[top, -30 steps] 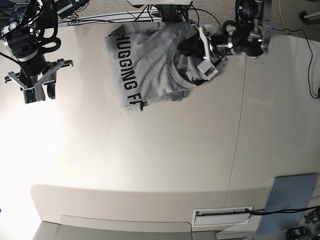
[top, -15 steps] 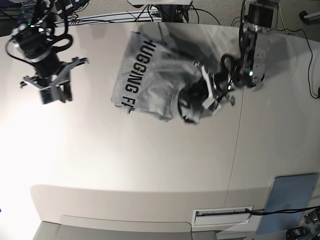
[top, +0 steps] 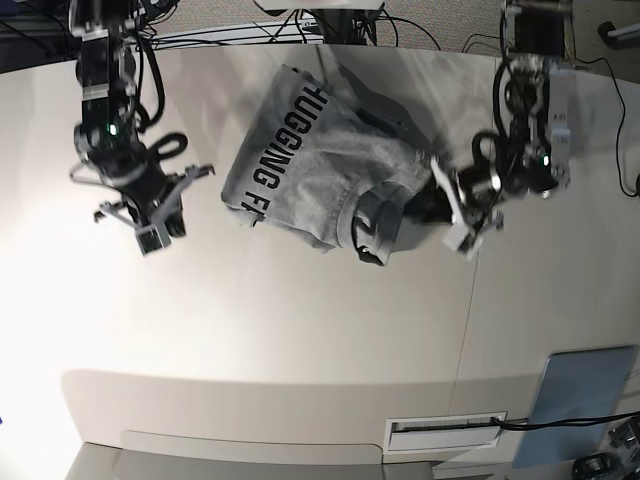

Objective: Fold the T-shirt properly
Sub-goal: 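Press and straighten the folded stack with both grippers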

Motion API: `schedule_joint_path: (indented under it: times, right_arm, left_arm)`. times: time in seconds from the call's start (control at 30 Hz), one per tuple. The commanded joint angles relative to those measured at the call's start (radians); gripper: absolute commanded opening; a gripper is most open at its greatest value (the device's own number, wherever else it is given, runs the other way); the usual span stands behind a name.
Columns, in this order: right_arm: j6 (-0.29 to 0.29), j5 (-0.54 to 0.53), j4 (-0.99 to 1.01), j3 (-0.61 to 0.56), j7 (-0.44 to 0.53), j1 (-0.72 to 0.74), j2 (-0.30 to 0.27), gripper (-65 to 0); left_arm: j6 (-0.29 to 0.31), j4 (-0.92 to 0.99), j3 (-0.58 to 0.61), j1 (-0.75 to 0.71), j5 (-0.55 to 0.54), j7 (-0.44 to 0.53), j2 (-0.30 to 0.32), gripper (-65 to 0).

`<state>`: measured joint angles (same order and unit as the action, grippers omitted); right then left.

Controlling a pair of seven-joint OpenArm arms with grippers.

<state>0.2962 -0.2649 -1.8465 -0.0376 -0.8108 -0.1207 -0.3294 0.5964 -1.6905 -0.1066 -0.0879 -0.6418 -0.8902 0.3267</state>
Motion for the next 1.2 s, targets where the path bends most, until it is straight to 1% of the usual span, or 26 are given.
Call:
schedule_joint_path:
  times: [0.0,0.07,0.17,0.3,0.37,0.47,0.53,0.6,0.67,0.73,0.8,0.9,1.0,1.17]
  right_arm:
    - [-0.004,-0.003,0.018,-0.009,0.019,0.039,-0.011,-65.0]
    - [-0.001,-0.004,0.084,-0.047,0.018,0.088,-0.011,-65.0]
    - [0.008,-0.003,0.147,-0.116,0.013,0.14,-0.011,-65.0]
    - [0.01,-0.002,0.156,-0.196,0.007,0.157,-0.011,-65.0]
    - [0.01,-0.003,0.156,-0.225,-0.003,0.156,-0.011,-65.0]
    - [0.01,-0.003,0.156,-0.259,-0.018,0.154,-0.012,-65.0]
    - [0.01,-0.003,0.156,-0.272,-0.025,0.15,-0.012,-65.0]
    - [0.011,-0.003,0.156,-0.275,-0.035,0.138,-0.012,-65.0]
    - [0.024,-0.005,0.156,-0.275,-0.065,0.122,-0.012,-65.0]
    - [0.046,-0.024,0.156,-0.275,-0.106,0.105,-0.012,-65.0]
    - [0.047,-0.038,0.148,-0.275,-0.117,0.08,-0.012,-65.0]
    - [0.047,-0.042,0.108,-0.275,-0.105,0.024,-0.011,-65.0]
    - [0.047,-0.041,0.045,-0.276,-0.085,-0.046,-0.011,-65.0]
    - [0.042,-0.041,-0.032,-0.276,-0.001,-0.134,-0.011,-65.0]
  left_arm:
    - [0.006,-0.019,-0.009,-0.015,-0.018,0.016,0.003,-58.1]
    - [0.006,-0.019,-0.009,-0.068,-0.02,0.02,0.003,-58.1]
    - [0.006,-0.019,-0.009,-0.141,-0.055,0.035,0.002,-58.1]
    - [0.006,-0.018,-0.009,-0.217,-0.051,0.047,-0.019,-58.1]
    - [0.005,-0.016,-0.009,-0.25,-0.034,0.069,-0.033,-58.1]
    - [-0.006,0.0,-0.009,-0.291,0.053,0.184,-0.045,-58.1]
    - [-0.051,0.021,-0.009,-0.3,0.122,0.262,-0.052,-58.1]
    - [-0.091,0.049,-0.008,-0.296,0.187,0.315,-0.056,-58.1]
    - [-0.112,0.082,-0.009,-0.282,0.241,0.369,-0.055,-58.1]
    - [-0.115,0.126,-0.008,-0.254,0.286,0.41,-0.055,-58.1]
    - [-0.114,0.177,-0.008,-0.208,0.311,0.438,-0.055,-58.1]
    - [-0.113,0.256,-0.007,-0.119,0.314,0.446,-0.056,-58.1]
    - [-0.094,0.323,-0.007,-0.02,0.313,0.446,-0.06,-58.1]
    - [-0.057,0.353,-0.007,0.103,0.313,0.443,-0.06,-58.2]
